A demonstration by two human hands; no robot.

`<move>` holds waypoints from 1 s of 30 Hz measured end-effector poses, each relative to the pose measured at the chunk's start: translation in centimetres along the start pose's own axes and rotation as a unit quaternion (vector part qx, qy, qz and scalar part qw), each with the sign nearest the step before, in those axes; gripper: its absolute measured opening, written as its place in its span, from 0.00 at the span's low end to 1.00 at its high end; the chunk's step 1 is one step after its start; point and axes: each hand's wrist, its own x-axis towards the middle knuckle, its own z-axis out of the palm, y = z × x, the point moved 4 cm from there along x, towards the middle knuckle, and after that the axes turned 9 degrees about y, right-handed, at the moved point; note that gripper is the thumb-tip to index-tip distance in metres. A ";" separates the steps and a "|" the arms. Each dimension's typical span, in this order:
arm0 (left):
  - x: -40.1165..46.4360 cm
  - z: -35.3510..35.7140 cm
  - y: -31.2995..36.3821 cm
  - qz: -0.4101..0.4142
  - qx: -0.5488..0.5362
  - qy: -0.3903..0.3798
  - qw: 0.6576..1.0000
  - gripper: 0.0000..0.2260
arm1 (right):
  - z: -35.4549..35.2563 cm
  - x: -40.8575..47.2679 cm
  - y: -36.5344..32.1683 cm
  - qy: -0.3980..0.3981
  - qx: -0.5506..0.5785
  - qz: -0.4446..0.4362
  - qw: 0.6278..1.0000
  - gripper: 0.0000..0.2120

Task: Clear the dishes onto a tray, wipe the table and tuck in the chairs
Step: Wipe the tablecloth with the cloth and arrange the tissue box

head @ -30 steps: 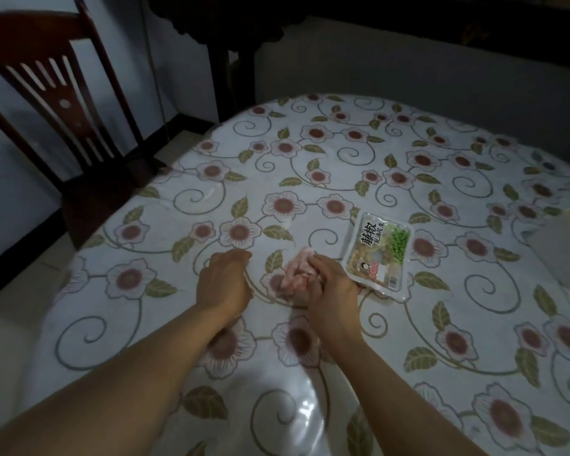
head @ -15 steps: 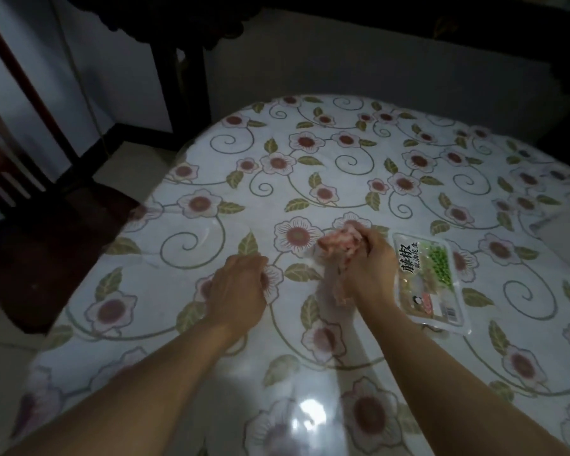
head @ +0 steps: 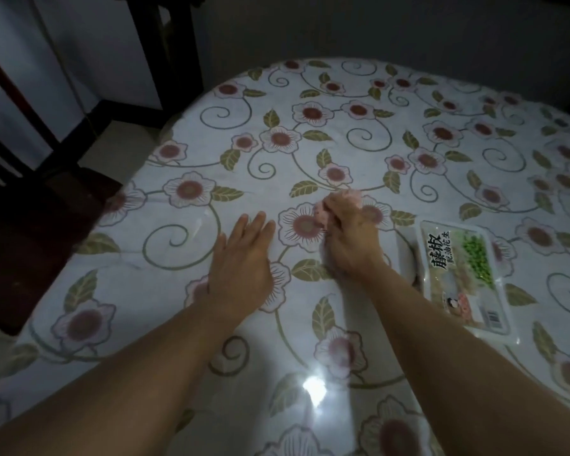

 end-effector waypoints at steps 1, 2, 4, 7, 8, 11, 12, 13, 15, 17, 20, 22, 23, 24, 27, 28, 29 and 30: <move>0.1 0.0 0.0 -0.004 -0.004 0.000 1.000 0.32 | 0.2 -1.2 -0.7 -0.025 0.011 -0.007 1.000 0.13; 0.1 -0.1 0.0 -0.007 -0.005 -0.002 1.000 0.31 | 0.2 -2.9 -1.6 -0.041 0.016 -0.027 0.999 0.15; 0.2 -0.2 0.0 -0.006 -0.007 -0.014 1.000 0.30 | -0.1 -7.1 -3.3 -0.045 0.045 -0.095 0.993 0.15; 0.4 -0.2 -0.2 -0.008 -0.022 -0.038 0.999 0.30 | -0.2 -12.7 -3.7 -0.099 0.050 -0.216 0.970 0.12; 0.4 -0.2 -0.4 -0.008 -0.028 -0.042 0.999 0.30 | -0.1 -13.4 -2.9 -0.112 0.040 -0.231 0.966 0.10; 0.4 -0.3 -0.8 -0.004 -0.043 -0.040 0.998 0.30 | -1.5 -9.3 -0.1 -0.024 -0.026 -0.163 0.986 0.07; 0.4 -0.2 -0.9 -0.003 -0.047 -0.038 0.998 0.30 | -1.5 -6.7 0.8 -0.008 -0.032 -0.119 0.992 0.06; 0.3 -0.1 -1.0 -0.001 -0.050 -0.033 0.998 0.30 | -1.9 -4.2 1.3 0.020 -0.031 -0.043 0.998 0.11; 0.4 0.1 -1.0 0.003 -0.054 -0.025 0.998 0.30 | -2.0 -1.4 1.6 0.065 -0.053 0.027 0.996 0.16; 0.4 0.2 -1.0 0.001 -0.046 -0.031 0.998 0.30 | -0.7 -2.6 0.8 0.075 -0.074 0.039 0.994 0.17; 0.4 0.1 -1.0 0.004 -0.035 -0.034 0.999 0.31 | 0.2 -10.3 -2.3 0.032 -0.025 -0.088 0.995 0.14; 0.3 0.0 -0.8 0.005 -0.039 -0.049 0.998 0.31 | -0.1 -14.3 -2.8 -0.023 -0.010 -0.169 0.985 0.15; 0.4 -0.1 -0.8 0.005 -0.044 -0.054 0.998 0.31 | -0.7 -14.4 -2.6 -0.027 -0.037 -0.204 0.978 0.15; 0.3 -0.2 -0.7 0.006 -0.046 -0.054 0.997 0.30 | -0.8 -13.5 -1.5 -0.025 -0.069 -0.200 0.977 0.14; 0.7 -1.1 -0.9 0.044 -0.024 -0.023 0.998 0.25 | -1.7 -7.3 1.1 0.047 -0.115 -0.098 0.987 0.09; 1.0 -1.4 -1.0 0.059 -0.016 -0.008 0.998 0.23 | -1.8 -4.8 1.8 0.061 -0.108 -0.043 0.991 0.10; 1.4 -1.8 -1.2 0.068 -0.013 0.004 0.998 0.21 | -1.7 -2.6 2.3 0.081 -0.101 0.003 0.992 0.11; 1.9 -2.1 -1.3 0.071 -0.016 0.015 0.997 0.19 | -1.6 -0.8 2.7 0.088 -0.112 0.016 0.990 0.13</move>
